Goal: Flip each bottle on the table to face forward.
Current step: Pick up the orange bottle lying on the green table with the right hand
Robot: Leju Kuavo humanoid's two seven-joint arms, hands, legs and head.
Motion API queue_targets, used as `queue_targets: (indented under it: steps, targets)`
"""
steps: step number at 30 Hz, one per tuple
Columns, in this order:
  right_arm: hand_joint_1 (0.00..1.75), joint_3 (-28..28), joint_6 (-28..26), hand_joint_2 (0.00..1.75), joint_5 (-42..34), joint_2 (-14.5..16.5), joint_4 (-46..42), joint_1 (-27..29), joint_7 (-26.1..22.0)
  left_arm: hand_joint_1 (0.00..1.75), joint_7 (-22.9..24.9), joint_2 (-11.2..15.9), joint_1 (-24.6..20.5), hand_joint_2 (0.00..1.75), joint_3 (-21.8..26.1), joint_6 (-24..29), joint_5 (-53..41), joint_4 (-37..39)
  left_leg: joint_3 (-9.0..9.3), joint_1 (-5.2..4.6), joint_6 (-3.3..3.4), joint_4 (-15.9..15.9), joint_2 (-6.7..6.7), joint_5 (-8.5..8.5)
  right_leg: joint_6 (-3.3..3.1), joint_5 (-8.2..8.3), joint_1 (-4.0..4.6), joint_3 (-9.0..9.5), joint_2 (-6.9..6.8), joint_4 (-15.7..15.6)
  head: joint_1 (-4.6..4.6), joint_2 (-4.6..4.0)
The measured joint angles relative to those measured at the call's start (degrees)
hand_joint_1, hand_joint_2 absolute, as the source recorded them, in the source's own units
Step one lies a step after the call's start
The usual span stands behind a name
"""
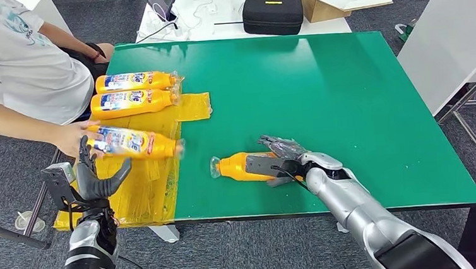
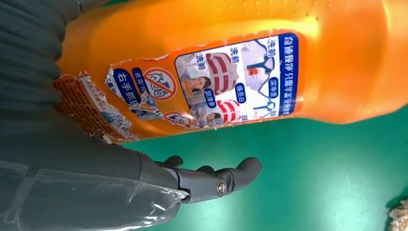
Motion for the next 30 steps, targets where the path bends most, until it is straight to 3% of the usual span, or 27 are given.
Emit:
queue_targets:
  steps: [4, 5, 8, 9, 14, 21, 23, 26, 30]
  targets:
    - [0.01, 0.7, 0.7, 1.75, -0.2, 0.1, 1.3, -0.9, -0.4, 0.00, 0.0, 0.0, -0.3, 1.75, 0.0, -0.1, 0.0, 0.6, 0.01, 0.00, 0.00, 0.0, 0.00, 0.00, 0.00, 0.00, 0.00, 0.01, 0.00, 0.0, -0.01, 0.00]
    - [0.26, 1.0, 1.3, 1.75, -0.5, 0.1, 1.7, -1.2, -0.8, 0.00, 0.0, 0.0, -0.4, 1.75, 0.0, -0.2, 0.0, 0.8, 0.02, 0.00, 0.00, 0.0, 0.00, 0.00, 0.00, 0.00, 0.00, 0.01, 0.00, 0.0, -0.01, 0.00]
    - [1.56, 2.2, 4.3, 1.75, -1.6, 0.1, 3.1, -2.6, -2.3, 0.00, 0.0, 0.0, -1.0, 1.75, 0.0, -0.5, 0.0, 1.9, 0.06, 0.00, 0.00, 0.0, 0.00, 0.00, 0.00, 0.00, 0.00, 0.05, 0.00, 0.0, 0.00, 0.01]
    - [1.75, 2.8, 5.2, 1.75, -1.9, 0.0, 3.6, -3.1, -2.8, 0.00, 0.0, -0.1, -1.3, 1.75, 0.0, -0.6, 0.0, 2.3, 0.09, 0.00, 0.00, 0.0, 0.00, 0.00, 0.00, 0.00, 0.00, 0.08, 0.00, 0.0, 0.00, 0.01]
    - [1.75, 5.5, 7.8, 1.75, -3.6, -0.8, 4.7, -4.6, -4.2, 0.00, 0.0, -0.1, -2.2, 1.75, -0.2, -0.2, 0.2, 3.9, 0.20, 0.00, 0.00, 0.0, 0.00, 0.00, 0.00, 0.00, 0.00, 0.18, 0.00, 0.0, 0.00, 0.00]
    - [1.75, 8.0, 6.7, 1.75, -8.0, -2.8, 4.2, -4.4, -4.8, 0.00, 0.0, -0.1, -2.4, 1.75, -0.5, 0.2, 0.2, 5.2, 0.23, 0.00, 0.00, 0.0, -0.02, -0.01, 0.00, 0.00, 0.00, 0.22, -0.01, 0.0, 0.00, 0.01]
    - [1.75, 8.0, 3.0, 1.75, -10.5, -3.4, 2.7, -3.1, -5.1, 0.00, 0.0, -0.2, -2.3, 1.75, -0.5, 0.2, 0.4, 5.3, 0.23, 0.00, 0.00, 0.0, -0.04, -0.01, 0.00, 0.00, 0.00, 0.25, -0.02, 0.0, 0.00, 0.01]
    - [1.75, 5.6, -7.6, 1.75, -13.0, -3.3, -2.5, 1.7, -5.2, 0.00, 0.5, -0.4, -1.5, 1.75, -0.6, -0.2, 1.0, 4.7, 0.17, 0.00, 0.00, 0.0, -0.04, -0.02, 0.00, -0.01, 0.01, 0.25, -0.02, 0.0, 0.01, 0.00]
    - [1.75, -1.1, -22.3, 1.75, -9.2, -0.2, -12.5, 9.9, -5.6, 0.00, 3.2, -1.4, 0.9, 1.75, -1.0, -3.1, 3.3, 1.5, 0.05, 0.01, -0.01, 0.0, 0.03, -0.05, 0.00, -0.01, 0.02, 0.02, 0.05, 0.0, -0.03, 0.01]
